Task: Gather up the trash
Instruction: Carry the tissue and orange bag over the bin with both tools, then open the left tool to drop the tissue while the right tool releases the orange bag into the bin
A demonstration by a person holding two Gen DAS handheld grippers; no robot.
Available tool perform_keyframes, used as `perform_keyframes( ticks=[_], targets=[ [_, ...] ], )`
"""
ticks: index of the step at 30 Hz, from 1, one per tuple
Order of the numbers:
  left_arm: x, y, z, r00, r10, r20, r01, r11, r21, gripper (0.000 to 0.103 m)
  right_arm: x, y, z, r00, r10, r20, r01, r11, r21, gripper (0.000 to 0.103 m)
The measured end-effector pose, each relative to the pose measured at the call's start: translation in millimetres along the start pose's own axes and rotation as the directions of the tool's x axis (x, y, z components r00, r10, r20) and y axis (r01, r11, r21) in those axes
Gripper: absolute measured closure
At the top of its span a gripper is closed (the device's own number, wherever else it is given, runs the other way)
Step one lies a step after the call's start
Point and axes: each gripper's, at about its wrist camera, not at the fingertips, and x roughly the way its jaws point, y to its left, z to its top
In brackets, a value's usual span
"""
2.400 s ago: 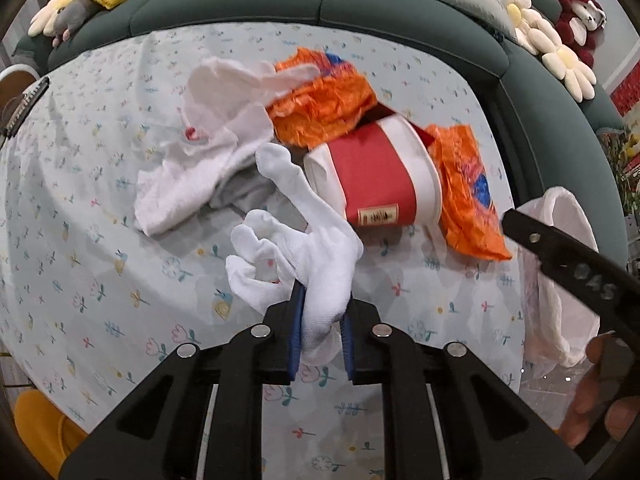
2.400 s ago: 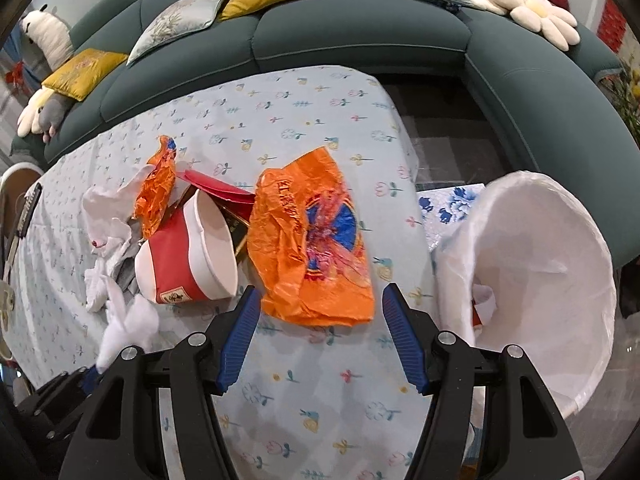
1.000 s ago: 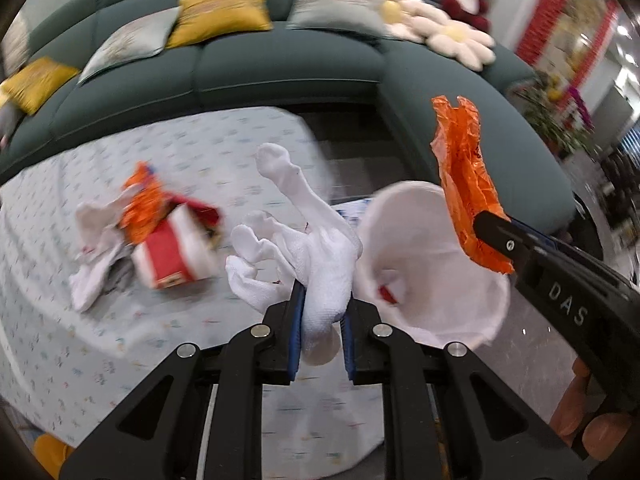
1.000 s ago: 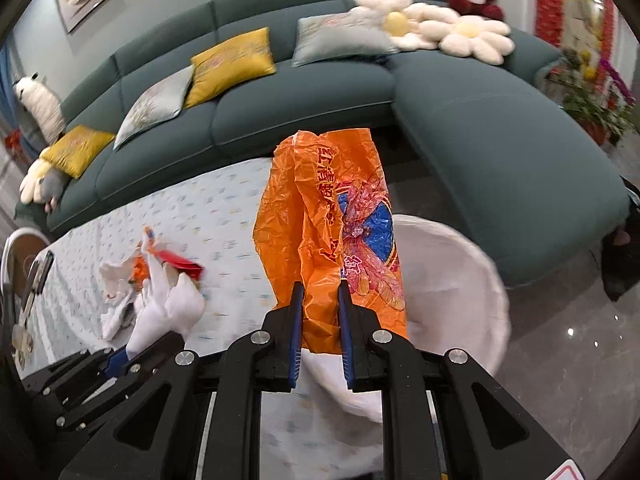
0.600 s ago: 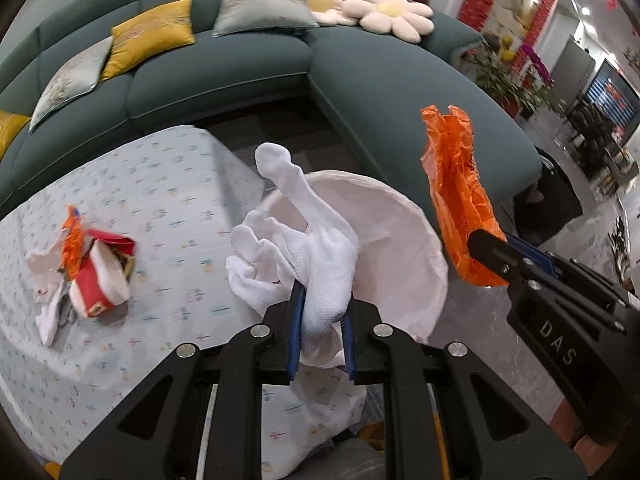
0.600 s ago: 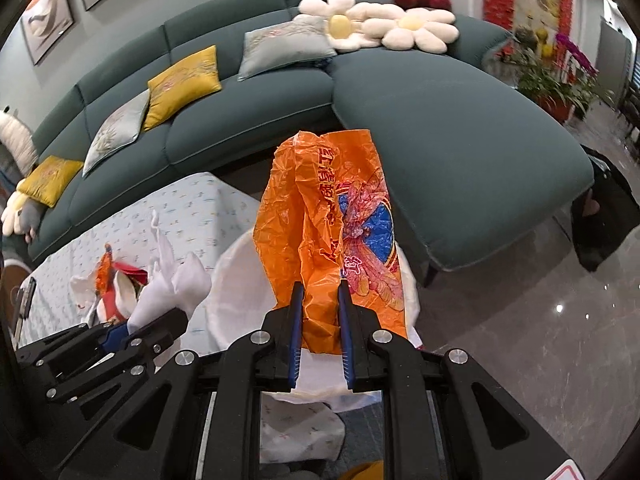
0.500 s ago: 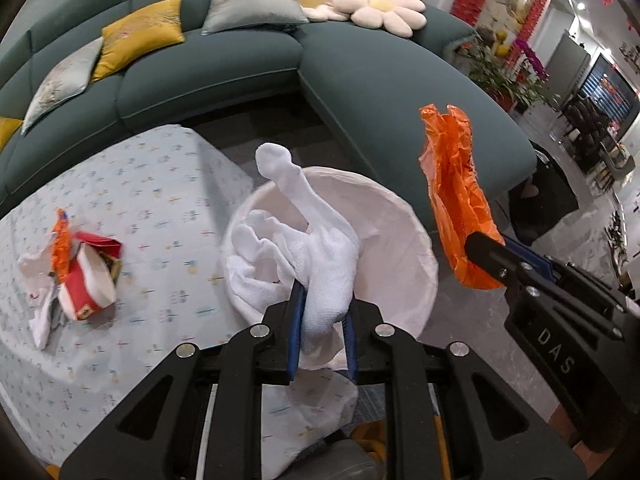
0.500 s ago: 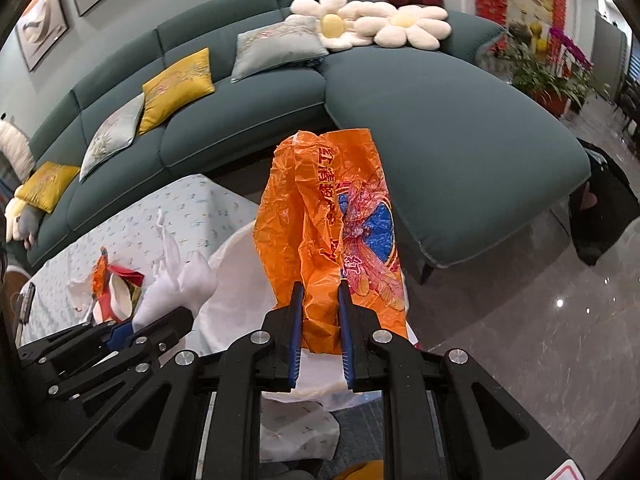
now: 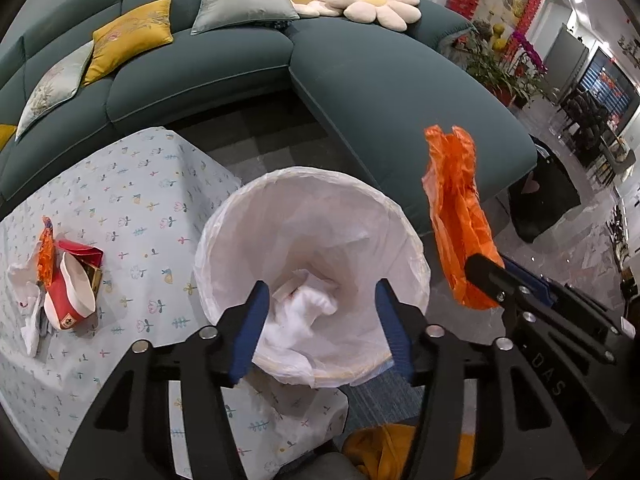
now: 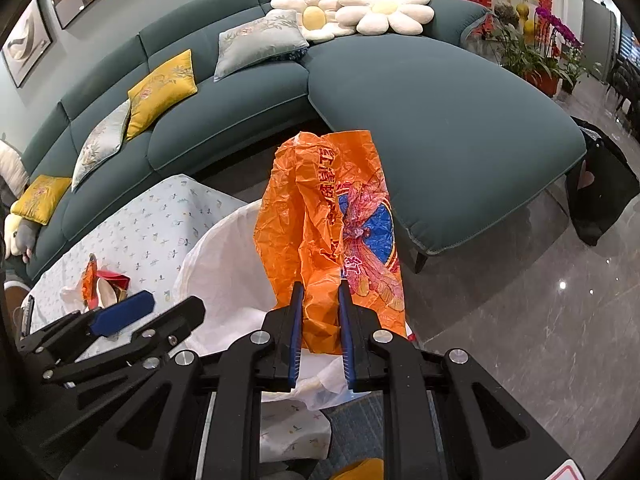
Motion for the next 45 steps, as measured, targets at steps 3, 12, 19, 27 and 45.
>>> perform_keyframes(
  ticks=[3, 12, 19, 27, 45],
  targets=[
    [-1, 6, 1, 1.0, 0.016, 0.006, -0.016, 1.0, -0.013, 0.045, 2, 2, 0, 1.0, 0.004, -0.003, -0.004, 1.0, -0.005, 0.087],
    [-3, 27, -2, 0.999, 0.037, 0.006, -0.037, 0.997, -0.061, 0.044, 10, 19, 4, 1.0, 0.022, -0.012, -0.022, 0.999, -0.031, 0.087],
    [-7, 40, -4, 0.998, 0.062, 0.012, -0.061, 0.994, -0.087, 0.038, 11, 36, 9, 1.0, 0.024, -0.006, -0.025, 0.998, -0.055, 0.083],
    [-14, 59, -6, 0.996, 0.089, 0.023, -0.086, 0.989, -0.119, 0.037, 13, 48, 13, 1.0, 0.023, -0.009, -0.024, 0.998, -0.057, 0.068],
    [-45, 103, -23, 0.992, 0.12, 0.046, -0.108, 0.974, -0.2, 0.034, -15, 90, 10, 1.0, 0.009, 0.028, -0.005, 0.992, -0.125, 0.047]
  ],
)
